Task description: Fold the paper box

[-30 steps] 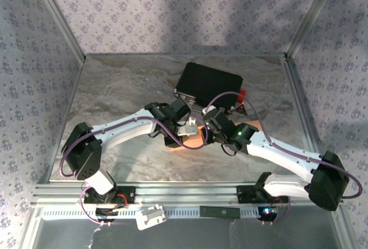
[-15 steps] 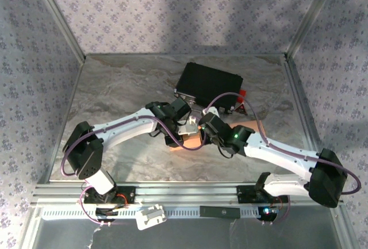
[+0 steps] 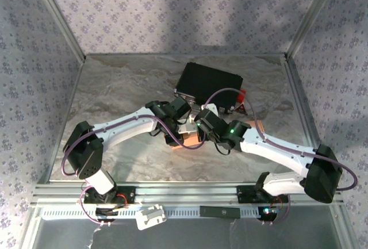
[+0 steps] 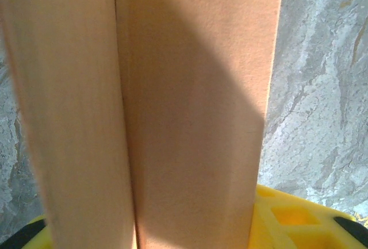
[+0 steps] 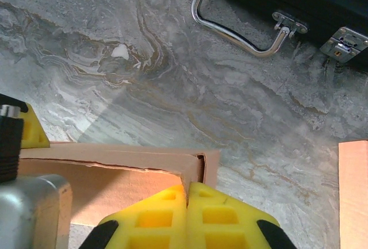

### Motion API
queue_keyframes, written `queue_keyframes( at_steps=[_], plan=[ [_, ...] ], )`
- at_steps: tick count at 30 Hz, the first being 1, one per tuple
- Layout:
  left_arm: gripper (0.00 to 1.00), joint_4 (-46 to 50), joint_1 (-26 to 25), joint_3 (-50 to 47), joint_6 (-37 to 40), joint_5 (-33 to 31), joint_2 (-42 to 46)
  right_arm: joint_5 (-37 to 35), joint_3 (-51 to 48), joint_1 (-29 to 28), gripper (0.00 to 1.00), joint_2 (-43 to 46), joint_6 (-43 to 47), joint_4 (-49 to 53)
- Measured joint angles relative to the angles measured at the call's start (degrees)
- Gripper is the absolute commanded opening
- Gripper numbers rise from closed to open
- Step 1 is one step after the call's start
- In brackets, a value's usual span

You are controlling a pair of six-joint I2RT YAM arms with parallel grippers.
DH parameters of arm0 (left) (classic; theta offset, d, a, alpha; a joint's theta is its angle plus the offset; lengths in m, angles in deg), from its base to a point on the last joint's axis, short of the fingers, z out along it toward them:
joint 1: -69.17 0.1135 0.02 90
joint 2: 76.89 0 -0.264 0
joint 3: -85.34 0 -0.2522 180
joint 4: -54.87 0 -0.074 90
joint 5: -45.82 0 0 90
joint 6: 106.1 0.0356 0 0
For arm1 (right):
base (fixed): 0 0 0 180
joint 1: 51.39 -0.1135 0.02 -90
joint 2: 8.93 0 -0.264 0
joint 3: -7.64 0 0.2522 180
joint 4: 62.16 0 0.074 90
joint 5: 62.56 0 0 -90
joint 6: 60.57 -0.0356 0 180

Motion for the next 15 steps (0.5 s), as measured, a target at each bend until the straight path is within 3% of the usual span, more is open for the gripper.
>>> queue_keyframes(
  at_steps=[2, 5, 8, 15],
  plan=[
    [0.44, 0.13, 0.22, 0.00, 0.02, -0.15, -0.04, -0.87, -1.18, -0.46, 0.00, 0.02, -0.02, -1.27],
    [0.55, 0.31, 0.59, -0.13, -0.50, -0.07, -0.09, -1.88, -3.67, -1.11, 0.00, 0.28, -0.04, -3.56],
    [0.59, -2.29, 2.19, -1.64, -2.56, 1.03, 0.96, -2.58, -5.22, -1.73, 0.00, 1.40, -0.04, -5.16],
    [0.66, -7.50, 4.70, -6.23, -9.01, 4.00, 9.42, -3.61, -5.84, -2.75, 0.00, 1.60, -0.20, -6.38]
  ],
)
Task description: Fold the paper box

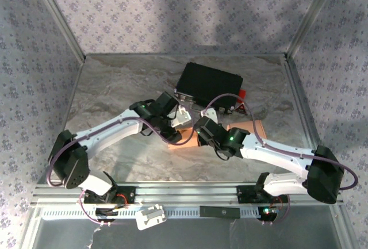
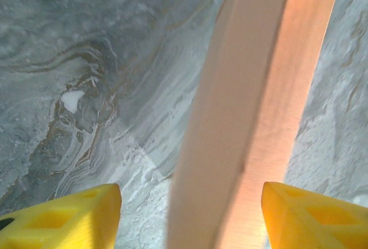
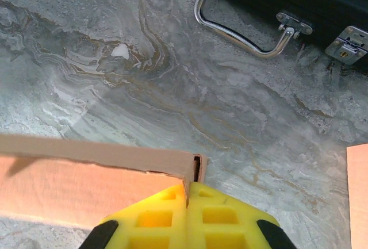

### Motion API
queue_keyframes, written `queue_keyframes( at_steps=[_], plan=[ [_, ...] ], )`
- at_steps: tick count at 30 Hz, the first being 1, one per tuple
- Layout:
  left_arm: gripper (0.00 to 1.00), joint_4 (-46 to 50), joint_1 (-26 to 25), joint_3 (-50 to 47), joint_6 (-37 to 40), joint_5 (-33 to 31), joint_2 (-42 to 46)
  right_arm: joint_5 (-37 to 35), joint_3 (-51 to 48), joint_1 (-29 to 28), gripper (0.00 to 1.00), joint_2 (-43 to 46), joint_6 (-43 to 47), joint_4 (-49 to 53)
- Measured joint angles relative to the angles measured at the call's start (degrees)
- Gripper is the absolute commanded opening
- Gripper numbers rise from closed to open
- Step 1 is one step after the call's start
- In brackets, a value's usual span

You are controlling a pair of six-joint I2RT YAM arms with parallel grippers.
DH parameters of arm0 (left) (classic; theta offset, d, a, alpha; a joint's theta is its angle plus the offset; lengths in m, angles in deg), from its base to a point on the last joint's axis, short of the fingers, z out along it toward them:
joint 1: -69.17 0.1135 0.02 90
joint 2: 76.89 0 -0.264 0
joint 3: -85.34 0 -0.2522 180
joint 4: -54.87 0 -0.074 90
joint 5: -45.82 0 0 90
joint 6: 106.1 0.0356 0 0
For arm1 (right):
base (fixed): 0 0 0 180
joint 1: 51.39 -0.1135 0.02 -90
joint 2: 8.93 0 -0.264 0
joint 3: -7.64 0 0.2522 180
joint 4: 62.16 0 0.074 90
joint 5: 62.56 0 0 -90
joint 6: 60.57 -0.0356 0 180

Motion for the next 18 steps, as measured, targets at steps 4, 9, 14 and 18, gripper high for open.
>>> queue_keyframes(
  at_steps=[4, 9, 14, 18],
  plan=[
    [0.65, -2.71, 0.00, -1.79, -4.72, 0.81, 4.52, -0.35, 0.00, -0.24, 0.00, -0.02, -0.04, -0.02],
    [0.50, -2.58, 0.00, -2.25, -12.94, -1.49, 10.38, -1.07, 0.00, -1.03, 0.00, -0.09, -0.24, 0.15],
    [0.40, 1.16, 0.00, -3.08, -25.44, -4.20, 15.56, -1.53, 0.00, -1.31, 0.00, -0.11, -0.48, 0.35],
    [0.38, 3.78, -1.20, -6.23, -35.08, -6.78, 20.28, -1.88, 0.02, -1.33, 0.00, -0.26, -0.72, 0.52]
  ],
)
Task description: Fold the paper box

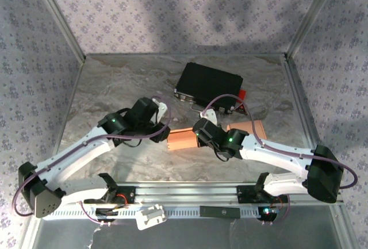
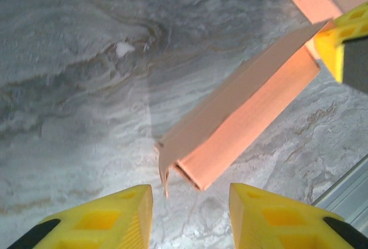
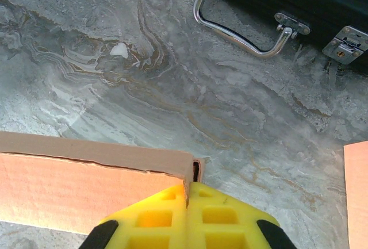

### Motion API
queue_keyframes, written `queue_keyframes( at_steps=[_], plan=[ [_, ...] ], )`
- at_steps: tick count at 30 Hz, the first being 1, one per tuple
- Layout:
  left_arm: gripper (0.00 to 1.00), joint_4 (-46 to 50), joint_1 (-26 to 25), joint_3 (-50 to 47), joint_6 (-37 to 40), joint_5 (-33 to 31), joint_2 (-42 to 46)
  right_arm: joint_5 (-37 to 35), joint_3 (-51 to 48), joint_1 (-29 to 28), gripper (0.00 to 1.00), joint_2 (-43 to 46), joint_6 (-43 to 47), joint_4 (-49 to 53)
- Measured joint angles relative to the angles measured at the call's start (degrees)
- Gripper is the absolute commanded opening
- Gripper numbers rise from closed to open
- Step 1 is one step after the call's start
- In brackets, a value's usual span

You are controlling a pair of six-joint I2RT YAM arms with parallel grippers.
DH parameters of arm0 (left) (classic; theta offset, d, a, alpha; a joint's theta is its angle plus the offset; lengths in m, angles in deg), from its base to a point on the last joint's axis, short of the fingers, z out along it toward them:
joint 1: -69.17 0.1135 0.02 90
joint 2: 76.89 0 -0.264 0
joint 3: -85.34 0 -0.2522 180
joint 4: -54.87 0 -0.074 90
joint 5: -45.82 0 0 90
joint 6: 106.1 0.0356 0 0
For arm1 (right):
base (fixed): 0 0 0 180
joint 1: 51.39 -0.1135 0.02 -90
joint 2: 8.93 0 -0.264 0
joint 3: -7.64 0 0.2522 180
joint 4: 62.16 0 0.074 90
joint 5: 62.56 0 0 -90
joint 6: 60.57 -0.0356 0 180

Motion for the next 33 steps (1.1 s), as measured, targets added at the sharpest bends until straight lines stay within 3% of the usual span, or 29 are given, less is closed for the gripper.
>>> queue_keyframes(
  at_steps=[5, 16, 33],
  plan=[
    [0.35, 1.53, -2.86, -0.42, -3.96, -2.69, 0.28, -0.55, 0.07, -0.26, 0.00, -0.24, -0.59, 0.20],
    [0.31, 1.20, -3.28, 0.24, -1.31, -6.21, -7.58, -0.90, 0.15, -0.37, 0.00, -0.24, -0.79, 0.70],
    [0.12, -1.40, -3.28, 1.11, 0.57, -6.38, -11.26, -1.07, 0.35, -0.37, 0.00, -0.24, -0.83, 1.09]
  ],
)
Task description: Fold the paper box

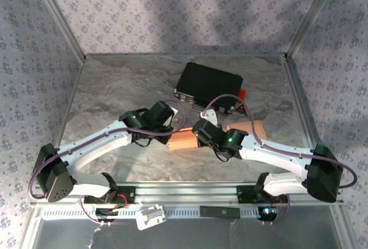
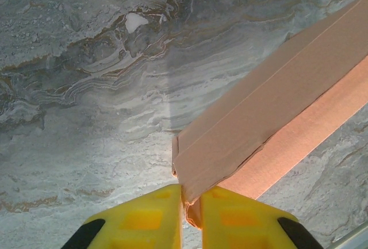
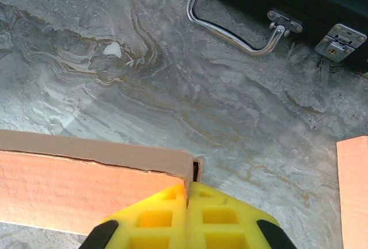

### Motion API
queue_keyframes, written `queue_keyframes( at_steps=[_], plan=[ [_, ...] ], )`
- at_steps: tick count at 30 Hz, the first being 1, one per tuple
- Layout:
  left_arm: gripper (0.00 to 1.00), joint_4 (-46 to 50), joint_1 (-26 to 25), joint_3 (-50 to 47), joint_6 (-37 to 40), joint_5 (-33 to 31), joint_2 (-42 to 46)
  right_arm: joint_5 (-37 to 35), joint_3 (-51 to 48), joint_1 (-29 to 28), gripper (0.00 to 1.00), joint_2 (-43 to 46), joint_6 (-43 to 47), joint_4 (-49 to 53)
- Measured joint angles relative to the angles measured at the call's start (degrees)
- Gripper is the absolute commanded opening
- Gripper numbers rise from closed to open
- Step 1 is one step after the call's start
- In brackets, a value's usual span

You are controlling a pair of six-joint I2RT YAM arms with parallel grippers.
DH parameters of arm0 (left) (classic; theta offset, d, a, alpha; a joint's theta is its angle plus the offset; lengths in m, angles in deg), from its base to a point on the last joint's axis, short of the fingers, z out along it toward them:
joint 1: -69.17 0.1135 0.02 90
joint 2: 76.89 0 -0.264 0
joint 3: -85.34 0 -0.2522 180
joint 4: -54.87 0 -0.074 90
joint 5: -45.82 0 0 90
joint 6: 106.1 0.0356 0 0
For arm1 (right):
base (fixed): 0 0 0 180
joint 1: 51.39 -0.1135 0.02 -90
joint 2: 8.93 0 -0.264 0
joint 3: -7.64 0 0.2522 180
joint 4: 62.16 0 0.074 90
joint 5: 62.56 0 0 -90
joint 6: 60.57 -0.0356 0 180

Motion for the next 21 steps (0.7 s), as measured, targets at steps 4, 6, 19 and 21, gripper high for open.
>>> queue_keyframes(
  at_steps=[4, 6, 19, 21],
  plan=[
    [0.09, 0.00, 0.00, 0.00, -1.05, 0.37, -0.02, -0.20, 0.26, 0.00, 0.00, 0.00, -0.24, 0.72],
    [0.09, 0.00, 0.00, 0.00, -1.55, 0.46, -0.02, -0.44, 0.57, -0.11, 0.00, -0.26, -0.42, 1.14],
    [0.12, 0.15, 0.00, 0.20, -8.02, 3.28, -0.11, -3.39, 1.60, -1.29, 0.00, -1.51, -2.12, 3.08],
    [0.13, 0.15, 0.00, 0.20, -9.38, 3.50, -0.11, -3.72, 1.60, -1.53, 0.00, -1.51, -2.49, 3.21]
  ],
)
